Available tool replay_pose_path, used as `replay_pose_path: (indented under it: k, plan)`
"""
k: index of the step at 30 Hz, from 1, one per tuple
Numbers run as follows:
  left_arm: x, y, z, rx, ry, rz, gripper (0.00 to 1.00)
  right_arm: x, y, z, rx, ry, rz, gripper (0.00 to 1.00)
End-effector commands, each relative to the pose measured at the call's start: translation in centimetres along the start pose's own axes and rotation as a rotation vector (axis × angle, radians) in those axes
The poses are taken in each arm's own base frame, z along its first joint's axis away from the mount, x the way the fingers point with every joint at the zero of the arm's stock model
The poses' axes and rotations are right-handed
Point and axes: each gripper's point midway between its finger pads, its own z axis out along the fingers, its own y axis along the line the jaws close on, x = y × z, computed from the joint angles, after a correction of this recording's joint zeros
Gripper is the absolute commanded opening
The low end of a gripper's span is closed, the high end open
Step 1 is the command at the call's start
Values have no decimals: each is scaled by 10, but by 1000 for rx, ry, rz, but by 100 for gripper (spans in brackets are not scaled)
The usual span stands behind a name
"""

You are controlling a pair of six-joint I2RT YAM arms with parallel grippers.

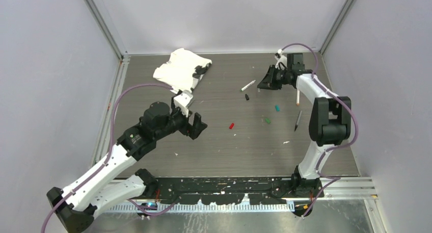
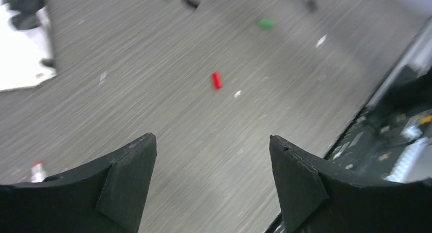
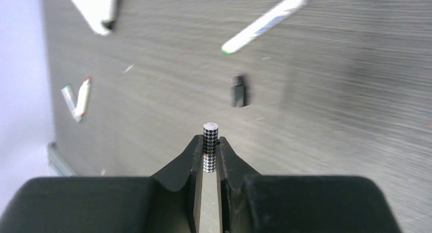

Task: Insert the pens into the pen caps
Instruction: Pick up the pen cap from the center of the board, then place the pen cap at the center of the board.

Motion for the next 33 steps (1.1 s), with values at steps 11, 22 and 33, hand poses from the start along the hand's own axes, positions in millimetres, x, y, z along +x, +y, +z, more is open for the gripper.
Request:
replay_pose_path:
  k: [11, 22, 33]
  plan:
    - [-56, -58, 24, 435, -536, -645, 83, 74, 160, -126, -725, -105, -575, 1]
    - [-58, -60, 55, 473, -577, -748, 74, 127, 177, -144, -809, -105, -860, 1]
    - [-35, -69, 80, 476, -529, -737, 67, 129, 169, -140, -740, -101, -867, 1]
